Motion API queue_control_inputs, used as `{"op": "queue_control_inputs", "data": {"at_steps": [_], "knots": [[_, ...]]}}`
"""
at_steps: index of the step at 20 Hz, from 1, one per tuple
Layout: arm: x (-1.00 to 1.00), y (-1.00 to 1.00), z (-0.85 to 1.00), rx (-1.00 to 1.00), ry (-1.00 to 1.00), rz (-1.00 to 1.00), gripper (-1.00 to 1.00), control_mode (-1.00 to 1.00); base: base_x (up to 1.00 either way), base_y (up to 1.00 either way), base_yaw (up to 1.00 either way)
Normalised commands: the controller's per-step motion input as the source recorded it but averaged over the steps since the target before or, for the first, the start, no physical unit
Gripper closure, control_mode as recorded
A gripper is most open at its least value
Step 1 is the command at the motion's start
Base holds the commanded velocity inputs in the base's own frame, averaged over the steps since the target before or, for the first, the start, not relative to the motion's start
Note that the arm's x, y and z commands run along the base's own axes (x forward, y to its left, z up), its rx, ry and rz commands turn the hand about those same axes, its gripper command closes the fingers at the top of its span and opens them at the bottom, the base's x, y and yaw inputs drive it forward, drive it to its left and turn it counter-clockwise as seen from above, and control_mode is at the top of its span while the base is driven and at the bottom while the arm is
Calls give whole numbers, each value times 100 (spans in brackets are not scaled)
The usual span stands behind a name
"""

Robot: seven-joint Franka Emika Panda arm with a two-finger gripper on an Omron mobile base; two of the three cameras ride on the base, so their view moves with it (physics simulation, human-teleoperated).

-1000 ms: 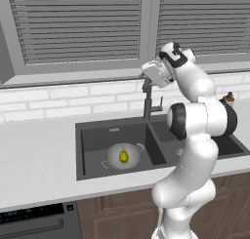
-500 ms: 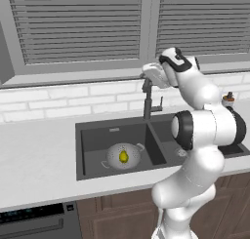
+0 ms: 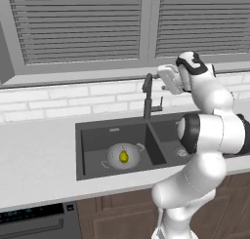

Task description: Put the colander in the sink, put the pear in the colander, and turn on the sink faucet and pour water over the colander.

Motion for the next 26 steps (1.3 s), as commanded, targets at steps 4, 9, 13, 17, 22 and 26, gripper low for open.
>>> {"op": "queue_control_inputs", "data": {"at_steps": [4,9,13,17,22,26], "knots": [[31,16,-14,0,19,0,-100,-100,0,0,0],[62,26,-59,-5,10,-2,-100,-100,0,0,0],[17,-4,-84,-5,3,-9,-100,-100,0,0,0],[23,-1,-31,-2,0,-8,-100,-100,0,0,0],[-60,-54,20,13,-4,-8,-100,-100,0,0,0],[-52,-65,31,26,-12,-9,-100,-100,0,0,0]]}}
